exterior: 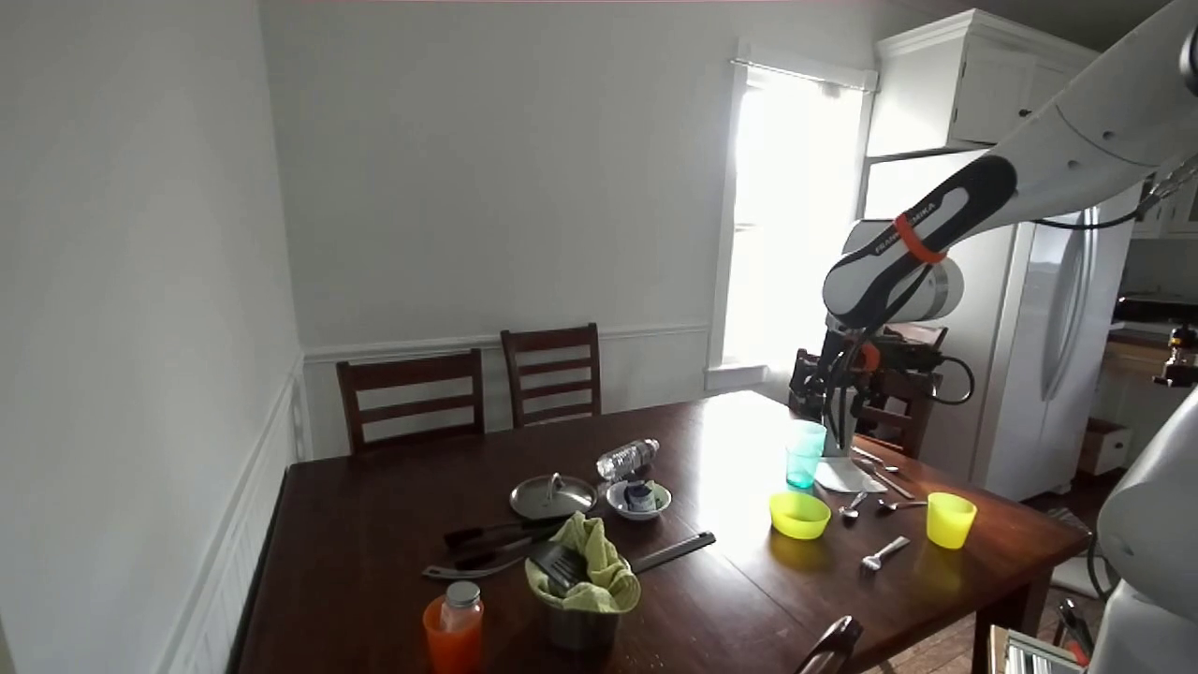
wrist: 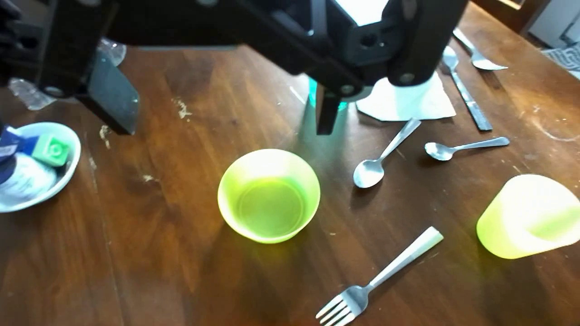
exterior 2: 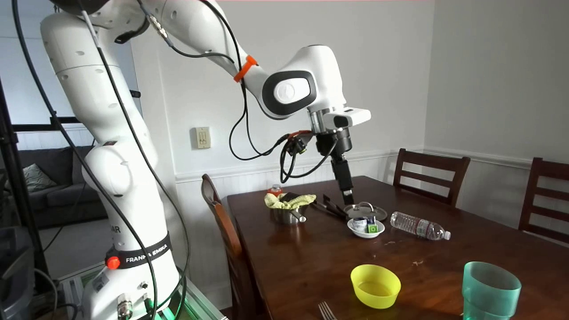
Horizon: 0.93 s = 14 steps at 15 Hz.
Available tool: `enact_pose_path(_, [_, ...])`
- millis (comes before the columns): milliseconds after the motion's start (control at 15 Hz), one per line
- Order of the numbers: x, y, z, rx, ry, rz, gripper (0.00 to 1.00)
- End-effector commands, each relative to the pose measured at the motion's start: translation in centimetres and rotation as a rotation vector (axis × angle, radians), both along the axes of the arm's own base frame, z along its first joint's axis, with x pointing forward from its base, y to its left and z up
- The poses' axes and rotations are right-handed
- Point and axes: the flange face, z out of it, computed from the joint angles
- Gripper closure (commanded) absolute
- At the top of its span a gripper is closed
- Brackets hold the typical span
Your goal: Pick up the green cup and use it to push the yellow bowl a little to the left, put the green cup in the yellow bowl, pick up the silver fork and put it in the green cup
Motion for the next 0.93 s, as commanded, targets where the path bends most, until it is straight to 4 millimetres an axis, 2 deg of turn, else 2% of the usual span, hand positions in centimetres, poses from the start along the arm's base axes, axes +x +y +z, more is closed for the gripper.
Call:
enact_pose_path(0, [-0.9,-4.3,-0.5,-0.045,-0.028,-0.145,0.00])
enact_pose_path(67, [-1.5,-5.0,-0.8,-0.053,-0.029,-0.173,0.00])
enact_pose_path(133, [-1.1,-3.4,-0.6,-0.023,-0.028,-0.113,0.00])
enact_pose_path(333, [-1.7,-4.7,-1.0,-0.029,-0.027,-0.152,0.00])
enact_pose_path(867, [-1.7,-4.7,-1.0,-0.028,-0.028,-0.160,0.00])
